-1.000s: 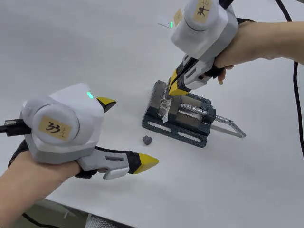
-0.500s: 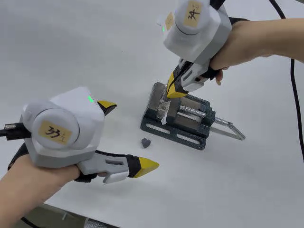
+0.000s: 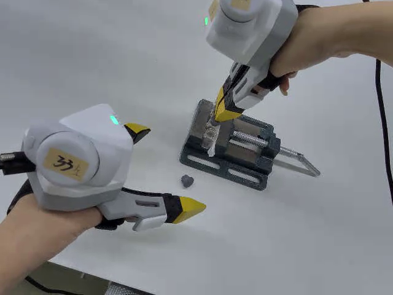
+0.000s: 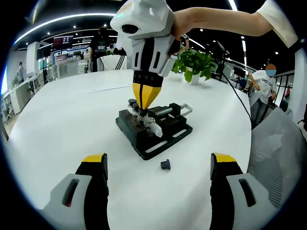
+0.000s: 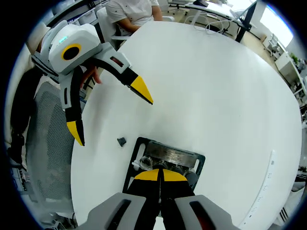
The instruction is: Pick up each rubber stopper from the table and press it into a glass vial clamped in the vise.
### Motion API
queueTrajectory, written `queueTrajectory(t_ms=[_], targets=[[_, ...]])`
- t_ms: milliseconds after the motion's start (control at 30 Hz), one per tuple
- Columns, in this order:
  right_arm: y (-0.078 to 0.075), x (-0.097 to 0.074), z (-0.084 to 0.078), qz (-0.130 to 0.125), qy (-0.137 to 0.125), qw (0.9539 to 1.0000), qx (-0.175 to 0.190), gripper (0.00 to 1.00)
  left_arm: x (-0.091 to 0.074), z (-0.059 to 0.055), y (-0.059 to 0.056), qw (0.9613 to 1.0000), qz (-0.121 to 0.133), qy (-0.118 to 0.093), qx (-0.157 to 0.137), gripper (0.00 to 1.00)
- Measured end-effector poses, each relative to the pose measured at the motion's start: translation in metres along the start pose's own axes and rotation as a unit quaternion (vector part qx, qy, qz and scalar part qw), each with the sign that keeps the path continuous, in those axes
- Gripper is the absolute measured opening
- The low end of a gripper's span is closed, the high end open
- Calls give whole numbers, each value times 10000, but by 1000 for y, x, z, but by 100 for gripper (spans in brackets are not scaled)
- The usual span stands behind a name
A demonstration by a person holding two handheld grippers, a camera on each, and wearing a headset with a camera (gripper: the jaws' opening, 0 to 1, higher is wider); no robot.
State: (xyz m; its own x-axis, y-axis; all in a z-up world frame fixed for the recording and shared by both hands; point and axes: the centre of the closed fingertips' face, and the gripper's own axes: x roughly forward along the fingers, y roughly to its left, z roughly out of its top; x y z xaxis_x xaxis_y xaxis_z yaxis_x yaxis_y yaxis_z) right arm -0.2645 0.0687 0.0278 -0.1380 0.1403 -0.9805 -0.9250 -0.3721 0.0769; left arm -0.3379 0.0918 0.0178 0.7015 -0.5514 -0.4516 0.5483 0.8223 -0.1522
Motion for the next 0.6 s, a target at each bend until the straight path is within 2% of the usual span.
queueTrajectory(t_ms=[133, 233, 267, 333, 367, 500, 600], targets=[[1, 0, 1, -34, 98, 9999, -1, 0, 3, 0, -1, 10000, -25, 14, -6, 87], [2, -1, 0, 10, 23, 10000, 83, 0, 4, 1, -1, 10000, -31, 11, -19, 87], [2, -1, 0, 63, -29, 9997, 226, 0, 5, 1, -1, 10000, -29, -2, -30, 87], [3, -2, 0, 91, -75, 9999, 119, 0, 6, 2, -1, 10000, -14, -16, -59, 87], [3, -2, 1, 94, -84, 9997, 225, 0, 6, 2, 1, 10000, -4, -32, -75, 86], [3, -1, 1, -99, -6, 9999, -28, 0, 7, 1, 3, 9999, 21, -37, -113, 86], [3, 0, 2, -174, 135, 9997, -43, 0, 7, 0, 3, 9999, 27, -23, -130, 86]])
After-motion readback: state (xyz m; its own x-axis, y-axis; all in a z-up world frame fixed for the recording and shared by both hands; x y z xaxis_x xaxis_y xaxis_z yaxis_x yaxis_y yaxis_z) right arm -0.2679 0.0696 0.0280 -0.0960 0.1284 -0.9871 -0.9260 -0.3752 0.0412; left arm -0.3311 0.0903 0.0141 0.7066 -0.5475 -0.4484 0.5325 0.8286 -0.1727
